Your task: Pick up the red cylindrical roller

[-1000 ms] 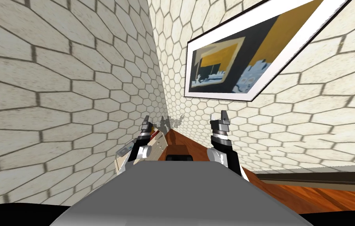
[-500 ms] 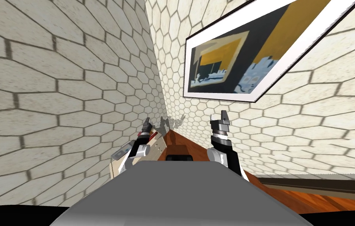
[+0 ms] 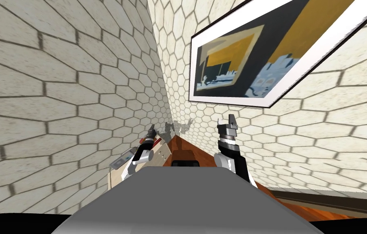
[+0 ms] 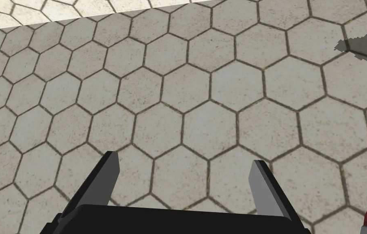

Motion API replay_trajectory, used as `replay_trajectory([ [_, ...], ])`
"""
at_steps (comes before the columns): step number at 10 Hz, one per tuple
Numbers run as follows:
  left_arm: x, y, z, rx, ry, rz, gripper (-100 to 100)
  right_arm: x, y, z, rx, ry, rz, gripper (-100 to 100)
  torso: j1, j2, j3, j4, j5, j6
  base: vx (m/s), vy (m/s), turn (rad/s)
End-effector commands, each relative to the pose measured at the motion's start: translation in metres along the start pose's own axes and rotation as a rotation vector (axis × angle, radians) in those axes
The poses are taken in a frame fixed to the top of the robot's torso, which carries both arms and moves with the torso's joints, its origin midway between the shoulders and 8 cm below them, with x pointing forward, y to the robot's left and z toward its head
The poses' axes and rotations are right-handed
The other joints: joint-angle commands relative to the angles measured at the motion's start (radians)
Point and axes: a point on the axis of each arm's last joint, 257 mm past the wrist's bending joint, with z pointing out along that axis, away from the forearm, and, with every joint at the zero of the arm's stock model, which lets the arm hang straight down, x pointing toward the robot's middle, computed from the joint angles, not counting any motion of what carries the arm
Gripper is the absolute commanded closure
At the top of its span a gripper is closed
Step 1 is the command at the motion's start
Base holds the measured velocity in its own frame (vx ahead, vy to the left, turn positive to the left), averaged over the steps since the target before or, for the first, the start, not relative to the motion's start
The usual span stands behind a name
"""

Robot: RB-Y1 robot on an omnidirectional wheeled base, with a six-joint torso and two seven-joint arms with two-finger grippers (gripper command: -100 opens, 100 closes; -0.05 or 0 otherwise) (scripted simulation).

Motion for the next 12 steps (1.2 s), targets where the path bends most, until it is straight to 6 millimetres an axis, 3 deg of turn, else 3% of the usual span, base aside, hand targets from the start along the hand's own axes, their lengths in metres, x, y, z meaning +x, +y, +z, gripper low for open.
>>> replay_trajectory([
  [1, -0.015, 0.030, 0.002, -0.081, -0.015, -0.001, -100, 0.000, 0.000, 0.000, 0.000, 0.000, 0.000, 0, 0.000, 0.000, 0.000, 0.000, 0.000, 0.000, 0.087, -0.042, 0.032],
  [4, -0.026, 0.064, -0.002, -0.174, -0.028, -0.003, -100, 0.000, 0.000, 0.000, 0.000, 0.000, 0.000, 0, 0.002, 0.001, 0.000, 0.000, 0.001, 0.000, 0.078, -0.025, 0.026],
  [5, -0.039, 0.088, -0.007, -0.239, -0.045, -0.008, -100, 0.000, 0.000, 0.000, 0.000, 0.000, 0.000, 0, 0.002, 0.001, 0.001, 0.000, 0.000, 0.000, 0.094, -0.031, 0.035],
  [6, -0.039, 0.091, -0.007, -0.251, -0.044, -0.008, -100, 0.000, 0.000, 0.000, 0.000, 0.000, 0.000, 0, 0.001, 0.000, 0.000, 0.000, 0.000, 0.000, 0.075, -0.028, 0.030],
  [7, -0.051, 0.113, -0.013, -0.318, -0.060, -0.015, -100, 0.000, 0.000, 0.000, 0.000, 0.000, 0.000, 0, 0.002, 0.001, 0.001, 0.000, 0.000, 0.000, 0.082, -0.030, 0.043],
  [8, -0.052, 0.118, -0.015, -0.328, -0.061, -0.016, -100, 0.000, 0.000, 0.000, 0.000, 0.000, 0.000, 0, 0.002, 0.001, 0.001, 0.000, 0.000, 0.000, 0.074, -0.021, 0.027],
  [9, -0.065, 0.142, -0.024, -0.400, -0.080, -0.026, -100, 0.000, 0.000, 0.000, 0.000, 0.000, 0.000, 0, 0.002, 0.001, 0.001, 0.000, 0.001, 0.000, 0.081, -0.025, 0.046],
  [10, -0.065, 0.144, -0.025, -0.405, -0.081, -0.026, -100, 0.000, 0.000, 0.000, 0.000, 0.000, 0.000, 0, 0.002, 0.001, 0.001, 0.000, 0.001, 0.000, 0.078, -0.020, 0.028],
  [11, -0.078, 0.170, -0.037, -0.482, -0.102, -0.040, -100, 0.000, 0.000, 0.000, 0.000, 0.000, 0.000, 0, 0.002, 0.001, 0.001, 0.000, 0.001, 0.000, 0.124, -0.014, 0.048],
  [12, -0.078, 0.170, -0.037, -0.482, -0.102, -0.040, -100, 0.000, 0.000, 0.000, 0.000, 0.000, 0.000, 0, 0.003, -0.001, 0.000, 0.000, 0.001, 0.000, 0.099, -0.017, 0.029],
])
